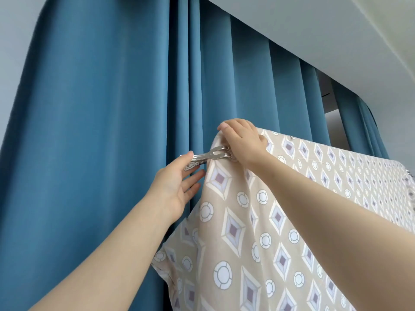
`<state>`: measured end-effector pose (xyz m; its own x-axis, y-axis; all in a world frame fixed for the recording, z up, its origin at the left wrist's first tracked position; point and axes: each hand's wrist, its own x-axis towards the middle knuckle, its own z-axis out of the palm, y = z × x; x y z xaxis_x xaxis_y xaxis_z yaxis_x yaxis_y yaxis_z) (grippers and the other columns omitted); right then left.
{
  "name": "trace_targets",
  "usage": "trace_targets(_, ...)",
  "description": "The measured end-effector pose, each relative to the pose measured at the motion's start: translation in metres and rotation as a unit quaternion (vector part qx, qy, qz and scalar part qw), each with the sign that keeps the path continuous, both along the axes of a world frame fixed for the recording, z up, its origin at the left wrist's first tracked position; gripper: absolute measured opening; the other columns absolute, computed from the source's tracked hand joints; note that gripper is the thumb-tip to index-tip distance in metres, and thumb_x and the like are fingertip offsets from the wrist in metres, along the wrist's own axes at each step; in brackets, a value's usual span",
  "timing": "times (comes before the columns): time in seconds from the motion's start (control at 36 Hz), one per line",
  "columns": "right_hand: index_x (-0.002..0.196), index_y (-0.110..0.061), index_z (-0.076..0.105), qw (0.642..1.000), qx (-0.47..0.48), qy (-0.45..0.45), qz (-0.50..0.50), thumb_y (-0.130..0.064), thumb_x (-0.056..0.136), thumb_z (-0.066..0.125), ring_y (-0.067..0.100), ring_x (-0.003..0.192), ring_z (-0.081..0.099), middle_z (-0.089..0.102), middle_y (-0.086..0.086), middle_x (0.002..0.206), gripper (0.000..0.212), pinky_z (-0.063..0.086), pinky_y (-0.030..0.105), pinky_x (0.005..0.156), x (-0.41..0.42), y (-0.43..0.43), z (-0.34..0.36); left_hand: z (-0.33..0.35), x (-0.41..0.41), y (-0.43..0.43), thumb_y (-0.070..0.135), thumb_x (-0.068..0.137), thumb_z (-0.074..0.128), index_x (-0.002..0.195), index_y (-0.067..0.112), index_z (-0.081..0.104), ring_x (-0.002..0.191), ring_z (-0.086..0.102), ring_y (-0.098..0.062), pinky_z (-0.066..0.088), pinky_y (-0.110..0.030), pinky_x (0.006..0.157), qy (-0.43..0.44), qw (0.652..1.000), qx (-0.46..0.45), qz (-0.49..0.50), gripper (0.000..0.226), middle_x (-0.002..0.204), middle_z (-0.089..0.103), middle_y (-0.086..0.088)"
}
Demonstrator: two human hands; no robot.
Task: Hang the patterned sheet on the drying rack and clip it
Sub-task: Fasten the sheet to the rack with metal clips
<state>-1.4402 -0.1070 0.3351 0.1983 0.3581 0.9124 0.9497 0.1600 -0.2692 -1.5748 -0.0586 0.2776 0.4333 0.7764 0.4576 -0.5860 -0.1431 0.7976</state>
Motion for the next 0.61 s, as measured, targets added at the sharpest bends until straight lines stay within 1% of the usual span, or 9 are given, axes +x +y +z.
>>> trace_targets(0.06, 0.117, -0.031, 0.056, 1.000, -0.009, 0.004, 0.027, -0.035, 0.100, 0.027, 0.008, 0.139, 0.018, 0.043, -0.016, 0.136, 0.034, 0.009, 0.043, 0.111, 0.000, 0.000, -0.006, 0.002, 0.001, 0.002, 0.030, 0.091, 0.055, 0.090, 0.017, 0.056, 0.080, 0.064, -0.013, 0.049, -0.030, 0.069, -0.031, 0.997, -0.045, -0.057, 0.013, 0.092, 0.066, 0.001)
trace_targets(0.11, 0.122, -0.031, 0.055, 0.998, -0.013, 0.013, 0.056, -0.034, 0.100, 0.027, 0.007, 0.140, 0.016, 0.039, -0.015, 0.142, 0.035, 0.007, 0.043, 0.114, 0.001, 0.001, -0.012, 0.004, 0.003, 0.004, 0.036, 0.091, 0.052, 0.100, 0.016, 0.056, 0.084, 0.064, -0.017, 0.048, -0.035, 0.069, -0.028, 0.994, -0.063, -0.083, 0.022, 0.098, 0.068, 0.000)
trace_targets(0.22, 0.116, -0.031, 0.057, 0.996, -0.006, 0.030, 0.080, -0.035, 0.099, 0.030, 0.003, 0.125, 0.036, 0.046, -0.018, 0.124, 0.032, 0.019, 0.044, 0.110, 0.003, 0.003, -0.029, 0.003, 0.011, -0.001, 0.042, 0.094, 0.044, 0.118, 0.009, 0.059, 0.087, 0.062, -0.027, 0.048, -0.038, 0.077, 0.015, 0.993, -0.058, -0.101, 0.044, 0.112, 0.067, -0.007)
trace_targets(0.28, 0.106, -0.036, 0.058, 0.992, -0.004, 0.073, 0.106, -0.044, 0.092, 0.032, 0.008, 0.120, 0.043, 0.046, -0.020, 0.115, 0.031, 0.029, 0.050, 0.106, 0.005, 0.002, -0.040, 0.001, 0.014, -0.004, 0.045, 0.094, 0.043, 0.116, 0.008, 0.061, 0.087, 0.063, -0.028, 0.050, -0.038, 0.074, 0.035, 0.993, -0.039, -0.106, 0.047, 0.109, 0.067, -0.010)
trace_targets(0.33, 0.102, -0.038, 0.057, 0.986, 0.010, 0.115, 0.124, -0.048, 0.085, 0.031, 0.014, 0.122, 0.044, 0.048, -0.018, 0.117, 0.033, 0.034, 0.053, 0.103, 0.008, -0.001, -0.049, -0.002, 0.015, -0.004, 0.046, 0.092, 0.045, 0.108, 0.010, 0.063, 0.083, 0.064, -0.027, 0.050, -0.037, 0.073, 0.045, 0.993, -0.022, -0.108, 0.043, 0.095, 0.069, -0.010)
trace_targets(0.42, 0.111, -0.029, 0.059, 0.984, 0.032, 0.128, 0.121, -0.034, 0.096, 0.036, 0.013, 0.124, 0.042, 0.051, -0.008, 0.126, 0.028, 0.029, 0.046, 0.109, 0.015, -0.006, -0.058, -0.011, 0.016, -0.003, 0.042, 0.087, 0.056, 0.105, 0.009, 0.065, 0.091, 0.066, -0.028, 0.049, -0.043, 0.091, 0.110, 0.991, 0.046, -0.066, 0.039, 0.095, 0.072, -0.011)
trace_targets(0.44, 0.112, -0.028, 0.059, 0.983, 0.033, 0.134, 0.121, -0.031, 0.098, 0.036, 0.013, 0.123, 0.043, 0.052, -0.007, 0.126, 0.027, 0.028, 0.045, 0.109, 0.018, -0.008, -0.063, -0.015, 0.018, -0.004, 0.035, 0.087, 0.060, 0.108, 0.008, 0.062, 0.090, 0.067, -0.028, 0.051, -0.043, 0.090, 0.128, 0.988, 0.074, -0.037, 0.034, 0.098, 0.071, -0.012)
trace_targets(0.5, 0.112, -0.028, 0.059, 0.982, 0.025, 0.140, 0.123, -0.030, 0.097, 0.036, 0.014, 0.121, 0.045, 0.052, -0.007, 0.121, 0.027, 0.032, 0.044, 0.107, 0.019, -0.011, -0.072, -0.027, 0.017, -0.005, 0.018, 0.087, 0.062, 0.104, 0.011, 0.059, 0.077, 0.068, -0.024, 0.056, -0.035, 0.074, 0.150, 0.981, 0.126, 0.000, 0.019, 0.093, 0.071, -0.011)
trace_targets(0.61, 0.102, -0.031, 0.057, 0.977, 0.008, 0.159, 0.139, -0.030, 0.097, 0.039, 0.013, 0.114, 0.049, 0.054, -0.010, 0.111, 0.019, 0.040, 0.042, 0.101, 0.021, -0.017, -0.091, -0.046, 0.015, -0.006, 0.004, 0.089, 0.055, 0.097, 0.012, 0.062, 0.066, 0.070, -0.021, 0.059, -0.031, 0.059, 0.150, 0.978, 0.134, -0.050, 0.014, 0.082, 0.073, -0.009)
